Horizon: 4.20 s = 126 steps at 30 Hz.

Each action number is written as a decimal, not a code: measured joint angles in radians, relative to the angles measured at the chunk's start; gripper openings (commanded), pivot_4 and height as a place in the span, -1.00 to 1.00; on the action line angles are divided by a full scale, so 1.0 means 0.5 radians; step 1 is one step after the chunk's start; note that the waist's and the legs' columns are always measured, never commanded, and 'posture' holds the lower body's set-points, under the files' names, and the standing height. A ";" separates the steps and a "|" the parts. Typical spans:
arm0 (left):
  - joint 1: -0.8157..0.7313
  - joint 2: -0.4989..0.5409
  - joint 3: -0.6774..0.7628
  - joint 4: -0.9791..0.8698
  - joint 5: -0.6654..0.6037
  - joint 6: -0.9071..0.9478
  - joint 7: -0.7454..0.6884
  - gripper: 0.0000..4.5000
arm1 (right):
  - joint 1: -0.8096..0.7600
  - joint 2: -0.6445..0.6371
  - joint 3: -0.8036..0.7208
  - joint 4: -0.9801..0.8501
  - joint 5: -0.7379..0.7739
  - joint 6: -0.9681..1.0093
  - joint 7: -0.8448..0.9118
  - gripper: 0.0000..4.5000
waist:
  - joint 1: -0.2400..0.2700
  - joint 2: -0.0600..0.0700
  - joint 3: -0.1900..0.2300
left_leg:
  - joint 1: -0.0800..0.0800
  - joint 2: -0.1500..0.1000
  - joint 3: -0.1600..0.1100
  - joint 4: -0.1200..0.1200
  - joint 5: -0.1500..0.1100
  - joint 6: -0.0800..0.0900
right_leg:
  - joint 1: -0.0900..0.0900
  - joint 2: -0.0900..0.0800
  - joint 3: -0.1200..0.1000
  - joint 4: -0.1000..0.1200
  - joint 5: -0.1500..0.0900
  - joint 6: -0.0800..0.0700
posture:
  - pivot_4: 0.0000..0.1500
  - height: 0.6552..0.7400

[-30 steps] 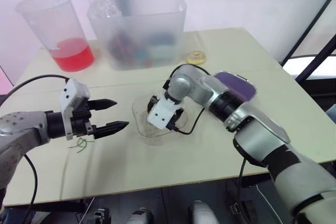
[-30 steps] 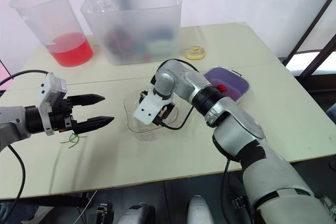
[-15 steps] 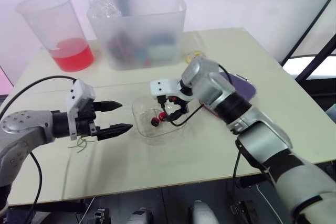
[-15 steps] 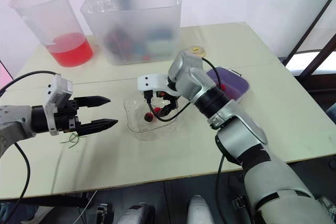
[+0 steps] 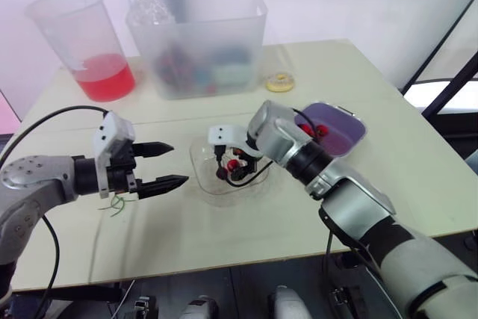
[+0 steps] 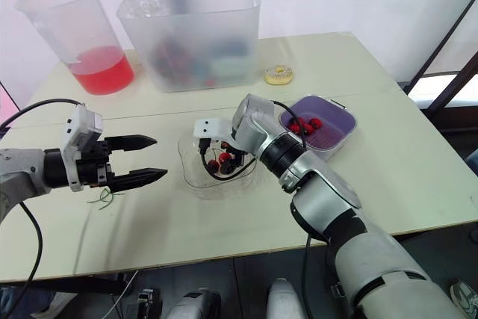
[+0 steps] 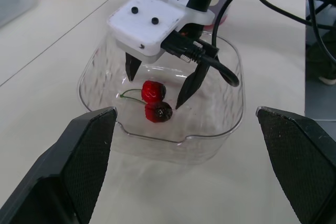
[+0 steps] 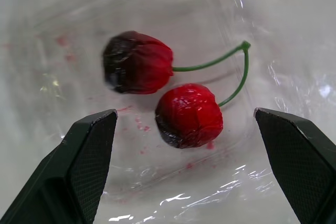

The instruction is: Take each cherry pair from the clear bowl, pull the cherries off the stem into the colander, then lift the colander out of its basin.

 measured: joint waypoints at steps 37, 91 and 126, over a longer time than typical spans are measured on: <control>-0.865 -0.472 0.078 0.490 -0.442 0.340 0.696 1.00 | 0.014 -0.451 -0.524 -0.885 0.248 -0.649 -0.567 -0.90 | 0.005 -0.003 -0.002 | -0.001 -0.001 0.001 0.004 0.000 0.000 | -0.001 -0.001 -0.001 0.005 0.000 0.000 | 1.00 1.00; -1.222 -1.448 -0.113 0.680 0.112 -0.100 1.512 -1.00 | 0.089 -0.323 -0.583 -1.120 0.281 -0.392 -0.958 0.06 | 0.007 -0.003 -0.002 | -0.002 -0.002 0.003 0.005 0.000 0.000 | -0.001 -0.001 0.001 0.007 0.000 0.000 | 1.00 1.00; -1.134 -0.948 -0.234 0.427 -0.543 0.490 0.653 -1.00 | 0.722 -0.493 -1.656 -1.613 2.459 0.974 -0.756 0.86 | 0.061 -0.004 -0.002 | -0.002 -0.002 0.004 0.009 0.000 0.000 | 0.001 -0.002 0.002 0.005 0.000 0.000 | 1.00 1.00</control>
